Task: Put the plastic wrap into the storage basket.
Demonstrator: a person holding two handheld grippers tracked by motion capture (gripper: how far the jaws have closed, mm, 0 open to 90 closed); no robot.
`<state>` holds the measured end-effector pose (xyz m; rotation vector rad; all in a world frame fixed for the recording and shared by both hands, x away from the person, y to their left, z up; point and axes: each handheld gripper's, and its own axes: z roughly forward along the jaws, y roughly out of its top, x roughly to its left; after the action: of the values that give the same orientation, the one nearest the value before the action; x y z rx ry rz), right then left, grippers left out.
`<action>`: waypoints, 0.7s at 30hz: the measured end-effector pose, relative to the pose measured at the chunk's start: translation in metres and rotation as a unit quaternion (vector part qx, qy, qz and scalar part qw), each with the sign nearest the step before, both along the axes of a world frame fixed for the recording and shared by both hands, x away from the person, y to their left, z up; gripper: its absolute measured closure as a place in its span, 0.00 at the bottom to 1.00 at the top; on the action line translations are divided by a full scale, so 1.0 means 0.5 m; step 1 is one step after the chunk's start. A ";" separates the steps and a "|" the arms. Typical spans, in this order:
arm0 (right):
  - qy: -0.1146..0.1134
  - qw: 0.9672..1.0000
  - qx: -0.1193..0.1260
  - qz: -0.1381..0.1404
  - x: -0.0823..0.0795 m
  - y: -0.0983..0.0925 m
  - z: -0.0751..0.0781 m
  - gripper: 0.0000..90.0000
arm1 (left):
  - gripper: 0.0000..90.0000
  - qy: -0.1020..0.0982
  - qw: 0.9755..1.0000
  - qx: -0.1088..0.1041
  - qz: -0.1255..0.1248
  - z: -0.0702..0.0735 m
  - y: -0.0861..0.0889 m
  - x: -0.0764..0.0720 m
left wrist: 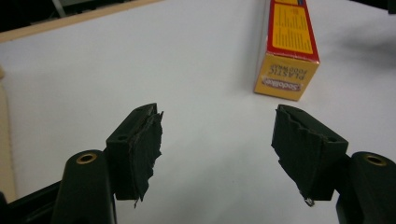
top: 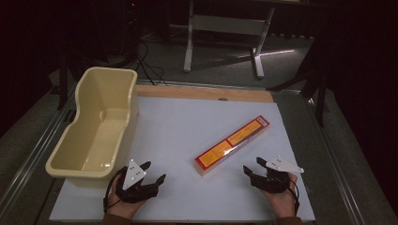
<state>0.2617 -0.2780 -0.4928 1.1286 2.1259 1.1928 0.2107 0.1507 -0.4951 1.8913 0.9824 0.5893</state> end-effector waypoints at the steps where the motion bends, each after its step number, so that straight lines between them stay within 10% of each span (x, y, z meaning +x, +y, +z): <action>1: 0.003 1.000 -0.005 0.000 0.001 0.003 -0.002 0.38 | 0.36 0.000 1.000 -0.001 0.003 0.001 0.001 0.001; 8: 0.001 0.999 -0.039 0.014 -0.001 0.030 -0.005 0.38 | 0.37 -0.004 1.000 -0.004 0.016 0.000 0.006 0.009; 21: 0.005 0.998 -0.029 0.049 0.002 0.083 0.005 0.47 | 0.37 -0.008 1.000 -0.009 0.022 0.002 0.013 0.009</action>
<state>0.2628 -0.2366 -0.4906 1.0184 2.2313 1.1632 0.2151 0.1571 -0.4939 1.8500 1.0186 0.6174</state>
